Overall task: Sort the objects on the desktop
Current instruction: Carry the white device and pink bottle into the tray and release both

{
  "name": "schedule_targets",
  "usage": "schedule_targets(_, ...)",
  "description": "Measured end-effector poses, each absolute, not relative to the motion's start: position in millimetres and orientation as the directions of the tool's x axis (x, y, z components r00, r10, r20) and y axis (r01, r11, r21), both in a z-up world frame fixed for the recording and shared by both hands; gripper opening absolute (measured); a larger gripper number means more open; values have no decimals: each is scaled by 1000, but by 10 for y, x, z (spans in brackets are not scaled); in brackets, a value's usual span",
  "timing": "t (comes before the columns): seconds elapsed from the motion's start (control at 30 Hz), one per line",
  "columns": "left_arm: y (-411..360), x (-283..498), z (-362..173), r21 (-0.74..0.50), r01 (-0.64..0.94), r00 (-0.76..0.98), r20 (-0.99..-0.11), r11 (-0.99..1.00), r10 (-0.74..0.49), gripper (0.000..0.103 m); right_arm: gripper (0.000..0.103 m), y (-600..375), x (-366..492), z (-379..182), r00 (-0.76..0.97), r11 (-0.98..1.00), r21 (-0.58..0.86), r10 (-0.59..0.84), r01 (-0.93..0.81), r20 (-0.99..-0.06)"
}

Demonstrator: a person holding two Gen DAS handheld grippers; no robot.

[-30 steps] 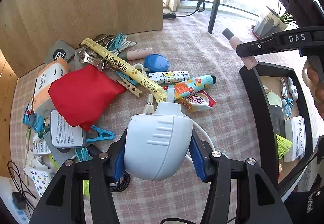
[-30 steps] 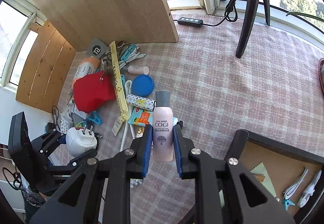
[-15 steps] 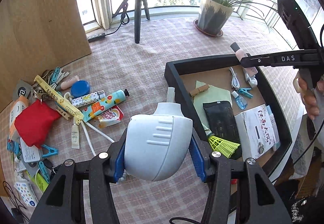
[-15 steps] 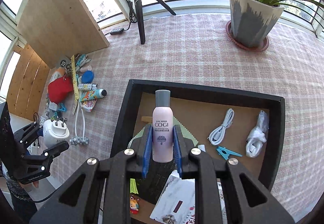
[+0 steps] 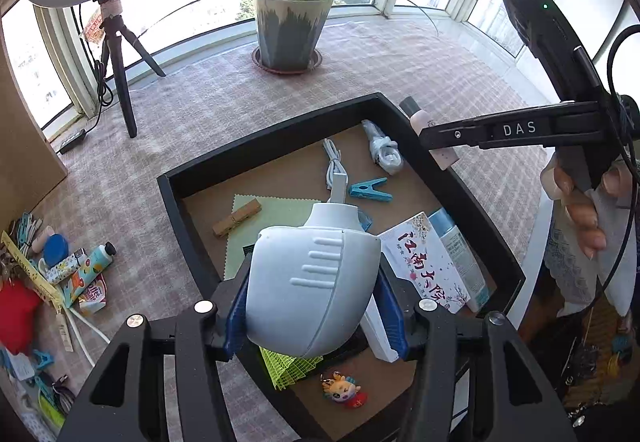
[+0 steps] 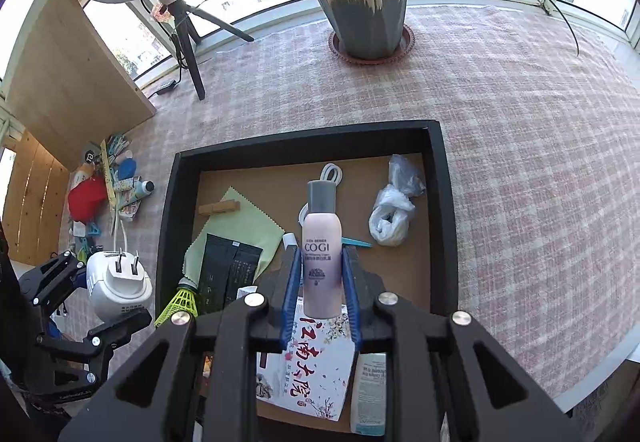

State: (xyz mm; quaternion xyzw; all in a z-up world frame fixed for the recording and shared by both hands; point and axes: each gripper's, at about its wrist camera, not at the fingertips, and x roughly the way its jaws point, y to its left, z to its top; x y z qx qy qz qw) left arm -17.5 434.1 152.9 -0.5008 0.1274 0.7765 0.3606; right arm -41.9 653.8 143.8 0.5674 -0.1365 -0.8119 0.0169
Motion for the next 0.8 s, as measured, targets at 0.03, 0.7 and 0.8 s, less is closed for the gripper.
schedule_targets(0.03, 4369, -158, 1544, -164, -687, -242, -867, -708, 435, 57, 52, 6558, -406, 1435, -345, -960, 245, -186, -135, -920)
schedule_targets(0.7, 3189, -283, 1434, -180, -468, -324, -876, -866, 357, 69, 59, 5652, -452, 1561, -330, -963, 267, -258, 17, -908)
schedule_targets(0.8, 2787, -322, 1347, -183, -397, -335, -883, -899, 328, 69, 59, 5289, -481, 1581, -322, -959, 274, -284, 78, -903)
